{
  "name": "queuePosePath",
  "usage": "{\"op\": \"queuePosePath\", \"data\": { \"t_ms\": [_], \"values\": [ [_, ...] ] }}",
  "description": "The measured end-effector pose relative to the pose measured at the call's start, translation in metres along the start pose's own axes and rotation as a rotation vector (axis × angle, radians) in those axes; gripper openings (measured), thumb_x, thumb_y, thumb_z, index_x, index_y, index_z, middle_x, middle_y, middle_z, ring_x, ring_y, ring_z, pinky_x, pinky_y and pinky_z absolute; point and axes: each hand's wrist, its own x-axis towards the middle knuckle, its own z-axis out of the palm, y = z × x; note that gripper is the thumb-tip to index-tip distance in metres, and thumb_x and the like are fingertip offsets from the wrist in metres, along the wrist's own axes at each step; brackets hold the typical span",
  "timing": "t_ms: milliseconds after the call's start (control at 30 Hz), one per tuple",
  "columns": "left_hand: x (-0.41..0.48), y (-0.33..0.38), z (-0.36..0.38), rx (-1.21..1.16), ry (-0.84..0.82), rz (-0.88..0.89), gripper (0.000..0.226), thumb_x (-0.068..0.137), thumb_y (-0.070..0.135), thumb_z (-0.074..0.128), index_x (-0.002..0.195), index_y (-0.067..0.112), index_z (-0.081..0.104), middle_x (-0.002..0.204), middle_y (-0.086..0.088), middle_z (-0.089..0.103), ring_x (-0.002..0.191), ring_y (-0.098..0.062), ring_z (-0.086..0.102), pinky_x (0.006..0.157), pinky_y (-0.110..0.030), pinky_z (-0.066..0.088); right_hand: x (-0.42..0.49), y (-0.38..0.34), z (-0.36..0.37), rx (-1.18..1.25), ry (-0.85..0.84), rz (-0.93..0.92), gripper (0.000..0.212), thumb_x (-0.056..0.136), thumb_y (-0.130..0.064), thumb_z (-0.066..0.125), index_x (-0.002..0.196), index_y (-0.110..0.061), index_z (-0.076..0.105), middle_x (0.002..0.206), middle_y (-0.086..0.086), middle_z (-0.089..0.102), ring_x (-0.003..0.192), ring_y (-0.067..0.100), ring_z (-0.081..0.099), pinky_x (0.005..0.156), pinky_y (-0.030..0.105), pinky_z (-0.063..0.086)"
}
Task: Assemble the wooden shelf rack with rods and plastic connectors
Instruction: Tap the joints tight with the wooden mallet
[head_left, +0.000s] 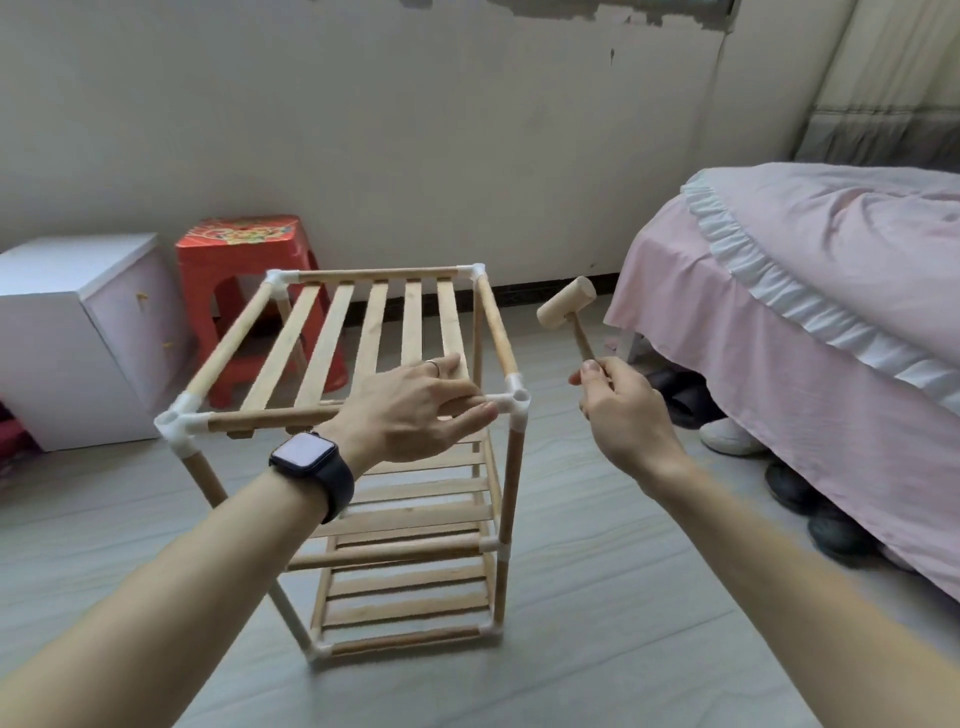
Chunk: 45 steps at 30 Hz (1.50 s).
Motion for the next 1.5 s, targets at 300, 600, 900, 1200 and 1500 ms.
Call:
{"op": "queuePosePath", "data": {
  "t_ms": [300,600,900,1200,1500],
  "values": [
    [0.017,0.028,-0.039,-0.240,0.024,-0.390,0.073,0.090,0.080,0.033,0.140,0.030,0.049,0.132,-0.007,0.062,0.113,-0.023,0.061,0.097,-0.047,0.048,-0.007,-0.005,0.028,0.145,0.037,0.022,0.029,0.107,-0.039,0.037,0.101,-0.026,0.061,0.084,-0.005,0.063,0.080,0.010,0.059,0.063,0.026,0.039],
    [0.051,0.067,-0.015,-0.200,-0.272,-0.627,0.040,0.071,0.039,0.063,0.110,0.029,0.065,0.153,-0.021,0.030,0.146,-0.055,-0.002,0.105,-0.083,0.003,-0.017,0.036,-0.001,0.077,0.119,0.093,0.027,0.105,-0.039,0.038,0.092,-0.032,0.061,0.071,-0.023,0.066,0.074,-0.009,0.059,0.059,0.025,0.038],
    [-0.016,-0.017,-0.039,-0.163,-0.402,-0.436,0.048,0.075,0.005,0.071,0.105,0.042,0.069,0.123,0.011,0.041,0.105,-0.012,0.041,0.080,-0.033,0.044,-0.017,0.038,0.001,0.013,0.039,0.046,0.026,0.106,-0.039,0.039,0.097,-0.031,0.062,0.077,-0.007,0.066,0.075,0.004,0.061,0.061,0.025,0.041],
    [-0.007,-0.009,-0.049,0.099,-0.152,-0.354,0.051,0.078,0.065,0.070,0.118,0.035,0.059,0.118,0.006,0.055,0.097,-0.016,0.054,0.080,-0.036,0.051,-0.013,0.020,-0.001,-0.077,-0.051,-0.098,0.016,0.106,-0.033,0.043,0.098,-0.036,0.056,0.080,-0.010,0.067,0.082,0.005,0.063,0.062,0.022,0.042],
    [0.025,0.032,-0.006,0.151,0.002,-0.483,0.056,0.091,0.028,0.051,0.145,0.031,0.037,0.146,-0.009,0.047,0.126,-0.035,0.043,0.099,-0.052,0.042,-0.002,-0.012,-0.025,-0.408,0.066,-0.326,0.024,0.106,-0.037,0.042,0.121,-0.031,0.061,0.080,-0.007,0.066,0.079,0.021,0.061,0.071,0.043,0.053]
  ]
}}
